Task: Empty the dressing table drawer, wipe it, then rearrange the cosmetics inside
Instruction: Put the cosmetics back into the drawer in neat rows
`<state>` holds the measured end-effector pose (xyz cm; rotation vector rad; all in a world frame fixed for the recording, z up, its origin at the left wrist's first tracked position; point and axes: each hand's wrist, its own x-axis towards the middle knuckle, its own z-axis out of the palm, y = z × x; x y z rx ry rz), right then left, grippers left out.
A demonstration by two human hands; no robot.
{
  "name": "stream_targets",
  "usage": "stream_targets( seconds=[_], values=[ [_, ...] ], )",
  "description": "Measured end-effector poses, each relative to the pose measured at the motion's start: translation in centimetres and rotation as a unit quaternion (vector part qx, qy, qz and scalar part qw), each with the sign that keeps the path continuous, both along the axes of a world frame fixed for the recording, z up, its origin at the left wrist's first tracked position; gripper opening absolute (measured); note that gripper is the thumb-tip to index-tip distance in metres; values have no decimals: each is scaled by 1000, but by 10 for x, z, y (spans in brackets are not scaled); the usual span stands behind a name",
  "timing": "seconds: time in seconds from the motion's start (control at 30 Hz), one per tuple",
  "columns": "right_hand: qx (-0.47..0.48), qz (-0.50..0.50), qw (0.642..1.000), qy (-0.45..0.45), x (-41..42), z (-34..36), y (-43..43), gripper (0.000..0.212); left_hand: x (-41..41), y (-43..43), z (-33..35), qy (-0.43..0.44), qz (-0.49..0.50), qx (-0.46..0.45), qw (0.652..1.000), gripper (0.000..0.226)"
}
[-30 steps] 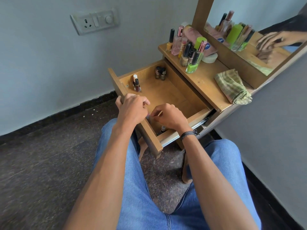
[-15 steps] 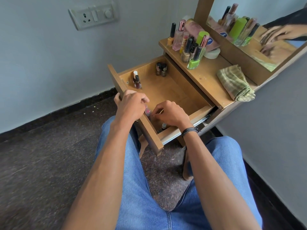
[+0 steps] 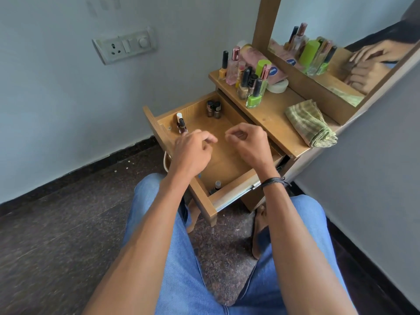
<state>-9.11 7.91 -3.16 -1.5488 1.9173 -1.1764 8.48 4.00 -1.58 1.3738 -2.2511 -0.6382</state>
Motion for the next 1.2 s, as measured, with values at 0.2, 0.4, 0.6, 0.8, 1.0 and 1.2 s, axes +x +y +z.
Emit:
stream_targets(
  seconds=[0.2,0.4,0.6,0.8,1.0,1.2],
  values=[
    [-88,-171,980,-45,-30,15,-10,12,-54,-25,13,177,9,42,983,27],
    [-174,-287,939,-79,-61,30,-40,24,-107,-48,16,218,24,61,974,32],
    [-167,-298,922,-180,-76,30,-63,28,-141,-56,13,204,80,44,975,33],
    [-130,-219,956,-148,-79,28,-68,40,-153,-57,13,165,95,30,981,34],
    [-126,-190,967,-110,-84,20,-72,37,-155,-57,12,144,92,2,985,34],
    [-115,-185,973,-74,-88,17,-77,43,-136,-50,7,158,82,-20,984,22]
  ],
)
